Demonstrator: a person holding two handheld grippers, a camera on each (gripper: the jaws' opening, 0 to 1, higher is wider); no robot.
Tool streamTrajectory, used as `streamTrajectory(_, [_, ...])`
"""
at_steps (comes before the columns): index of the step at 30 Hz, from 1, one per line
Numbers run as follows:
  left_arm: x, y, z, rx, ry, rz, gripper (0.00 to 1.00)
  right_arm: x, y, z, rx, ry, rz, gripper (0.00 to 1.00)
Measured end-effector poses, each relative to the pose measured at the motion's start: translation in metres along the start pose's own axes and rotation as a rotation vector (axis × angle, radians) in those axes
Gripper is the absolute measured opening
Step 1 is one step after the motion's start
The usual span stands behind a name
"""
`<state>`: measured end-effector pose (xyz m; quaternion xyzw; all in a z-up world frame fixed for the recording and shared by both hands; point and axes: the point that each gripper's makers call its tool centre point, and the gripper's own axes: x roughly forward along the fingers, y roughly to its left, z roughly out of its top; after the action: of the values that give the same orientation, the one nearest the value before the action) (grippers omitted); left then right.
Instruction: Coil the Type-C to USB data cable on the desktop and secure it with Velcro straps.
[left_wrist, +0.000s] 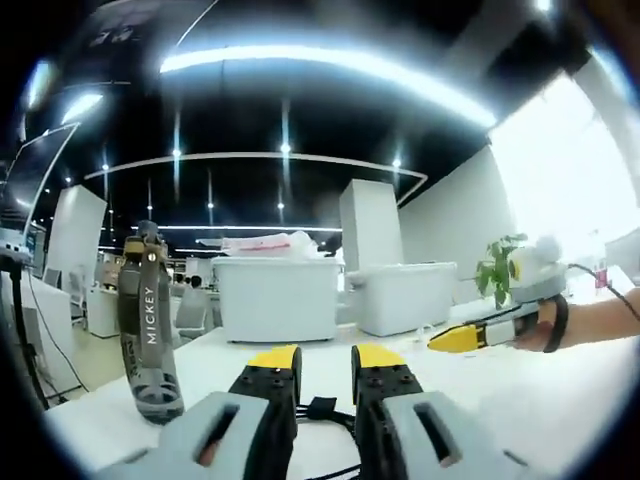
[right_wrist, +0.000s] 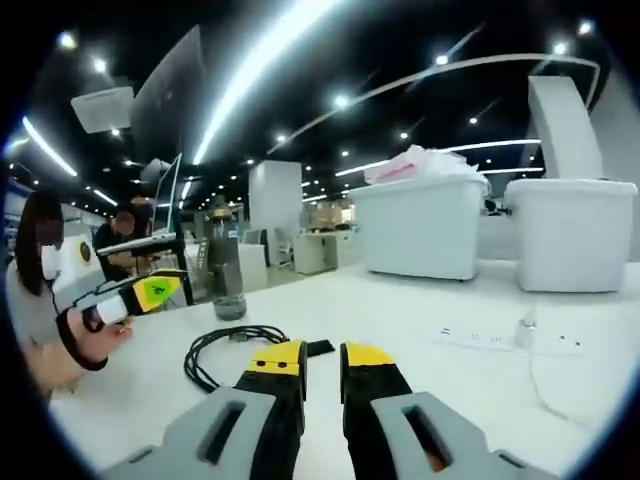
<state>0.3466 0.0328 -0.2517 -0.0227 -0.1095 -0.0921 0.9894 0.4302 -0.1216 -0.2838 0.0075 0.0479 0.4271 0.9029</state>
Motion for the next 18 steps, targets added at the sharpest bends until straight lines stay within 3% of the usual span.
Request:
streamTrajectory(3, [0.0,-0.015,0.005,0.015,-0.004,-0.025,0.21,-0.039,-0.01,0.003,-0.025,-0.013,-0.026,0.13])
streamTrajectory(8, [0.005,-0.047,0.03,0.051,-0.044,-0.054,0.2,-0.09,-0.025,0.012,-0.04,-0.047,-0.088,0.13])
streamTrajectory(9, [0.006,-0.052,0.036,0.051,-0.064,-0.049,0.2,-0.098,-0.029,0.015,-0.051,-0.06,-0.111,0.14])
streamTrajectory(11, [0.008,-0.059,0.053,-0.015,-0.161,-0.008,0.2,-0.113,-0.037,0.02,-0.059,-0.092,-0.151,0.14])
streamTrajectory(15, [0.016,-0.071,0.048,-0.008,-0.135,-0.003,0.2,-0.137,-0.054,0.021,0.001,-0.146,-0.236,0.18])
streamTrajectory(18, [0.019,-0.08,0.035,0.028,-0.121,-0.002,0.2,-0.147,-0.065,0.013,-0.035,-0.151,-0.275,0.22])
